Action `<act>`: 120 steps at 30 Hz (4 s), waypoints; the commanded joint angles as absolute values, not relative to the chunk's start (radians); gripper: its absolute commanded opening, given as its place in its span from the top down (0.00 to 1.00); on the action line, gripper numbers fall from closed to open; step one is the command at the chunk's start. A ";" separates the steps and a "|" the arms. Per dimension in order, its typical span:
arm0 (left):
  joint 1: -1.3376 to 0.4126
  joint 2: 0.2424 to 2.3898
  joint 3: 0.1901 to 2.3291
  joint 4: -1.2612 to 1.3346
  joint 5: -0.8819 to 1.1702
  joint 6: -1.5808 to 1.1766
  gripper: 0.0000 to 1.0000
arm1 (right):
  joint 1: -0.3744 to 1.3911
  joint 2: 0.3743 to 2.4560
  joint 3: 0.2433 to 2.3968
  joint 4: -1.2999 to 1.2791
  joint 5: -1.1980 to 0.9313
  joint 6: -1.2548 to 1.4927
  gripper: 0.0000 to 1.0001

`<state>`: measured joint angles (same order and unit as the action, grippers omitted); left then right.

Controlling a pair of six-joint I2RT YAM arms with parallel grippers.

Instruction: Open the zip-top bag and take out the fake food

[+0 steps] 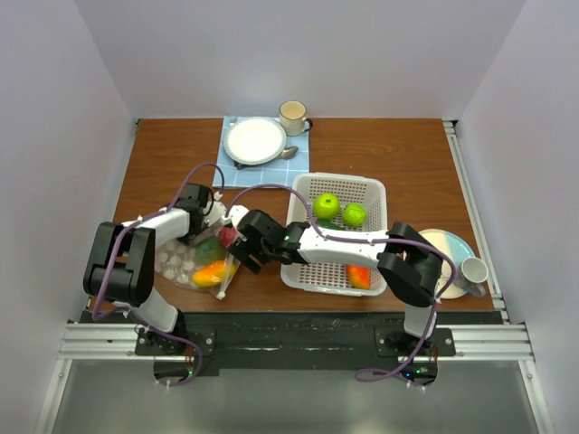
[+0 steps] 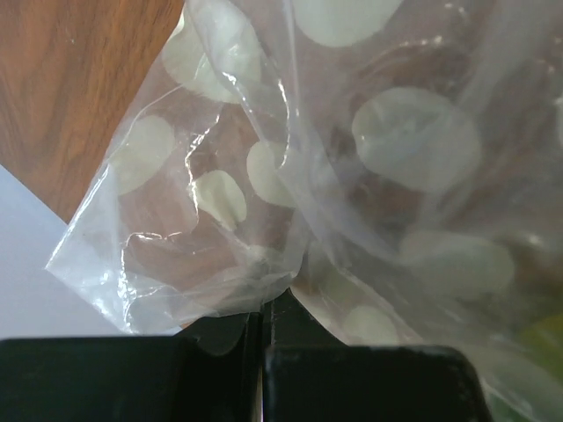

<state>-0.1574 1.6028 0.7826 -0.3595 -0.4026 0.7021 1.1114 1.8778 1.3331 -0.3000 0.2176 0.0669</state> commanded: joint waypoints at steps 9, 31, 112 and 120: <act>-0.156 1.666 0.758 -0.242 -0.408 0.724 1.00 | 1.098 1.996 1.469 -0.078 0.187 0.031 0.17; -0.156 1.706 0.767 -0.273 -0.351 0.712 1.00 | 1.048 2.185 1.599 0.020 0.011 0.178 0.38; -0.112 1.819 0.881 -0.328 -0.350 0.690 1.00 | 1.149 2.049 1.393 0.126 0.003 -0.034 0.01; -0.112 1.812 0.885 -0.337 -0.353 0.686 1.00 | 1.143 2.121 1.489 0.172 -0.115 -0.006 0.01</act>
<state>-0.1116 1.7702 0.8978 -0.3065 -0.4843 0.7177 1.1484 2.0880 1.3972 0.1097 -0.0364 -0.0277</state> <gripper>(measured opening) 0.018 0.986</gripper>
